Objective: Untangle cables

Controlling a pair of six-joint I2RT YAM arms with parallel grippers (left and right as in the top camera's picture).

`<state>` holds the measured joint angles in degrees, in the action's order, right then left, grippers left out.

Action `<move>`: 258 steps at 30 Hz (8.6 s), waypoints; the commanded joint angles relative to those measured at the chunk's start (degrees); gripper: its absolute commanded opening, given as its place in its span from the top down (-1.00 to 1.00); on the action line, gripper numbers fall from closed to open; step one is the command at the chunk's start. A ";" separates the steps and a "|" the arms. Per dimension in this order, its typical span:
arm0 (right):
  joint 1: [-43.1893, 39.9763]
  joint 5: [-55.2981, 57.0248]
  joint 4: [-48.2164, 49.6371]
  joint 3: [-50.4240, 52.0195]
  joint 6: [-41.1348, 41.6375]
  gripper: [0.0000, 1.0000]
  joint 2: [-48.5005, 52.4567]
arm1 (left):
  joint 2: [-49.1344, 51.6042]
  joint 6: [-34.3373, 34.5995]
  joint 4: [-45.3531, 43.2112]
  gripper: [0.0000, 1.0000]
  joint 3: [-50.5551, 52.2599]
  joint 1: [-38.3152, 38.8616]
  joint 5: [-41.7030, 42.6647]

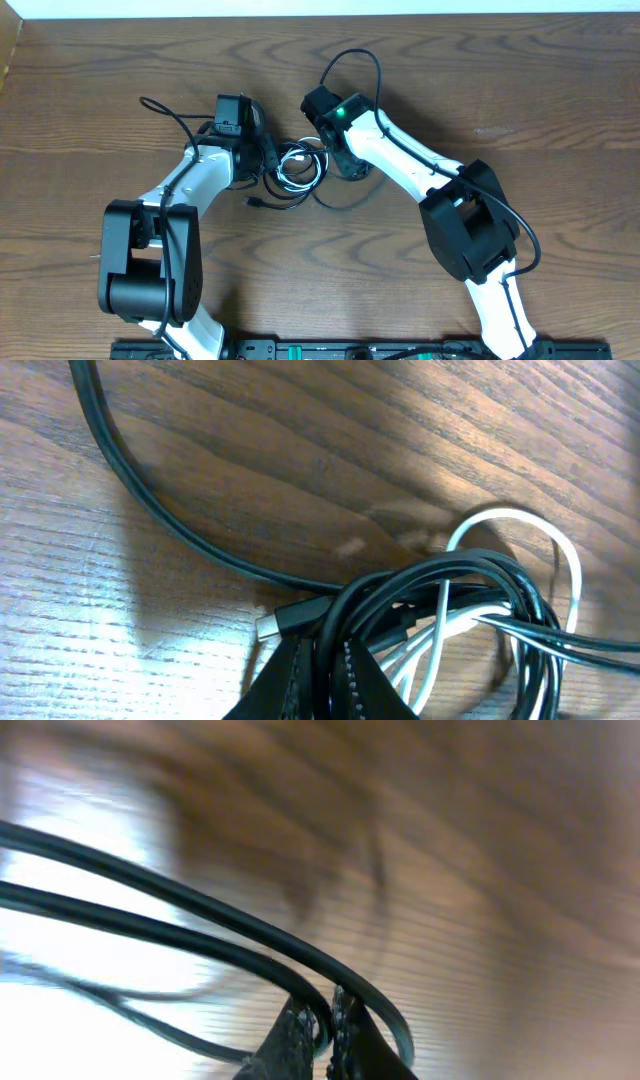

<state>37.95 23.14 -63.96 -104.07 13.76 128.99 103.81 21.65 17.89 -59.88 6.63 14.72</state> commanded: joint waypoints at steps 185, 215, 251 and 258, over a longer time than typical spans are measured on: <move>5.33 -21.46 27.76 24.87 24.50 0.62 -11.65 | 0.04 -7.34 -1.51 0.19 -0.35 -1.42 5.60; 1.27 -50.07 32.28 24.57 20.06 0.16 -11.65 | 0.04 -7.34 -1.51 0.19 -0.35 -1.42 5.60; -7.37 -49.00 16.81 18.40 10.38 0.98 -13.62 | 0.04 -7.37 -1.53 0.19 -0.35 -1.42 5.55; -11.43 -48.72 16.92 12.48 5.84 0.98 -13.66 | 0.04 -7.41 -1.53 0.31 -0.35 -1.42 5.60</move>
<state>26.30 -24.97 -48.73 -90.02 22.24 117.05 103.31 13.78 16.25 -59.88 5.10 20.64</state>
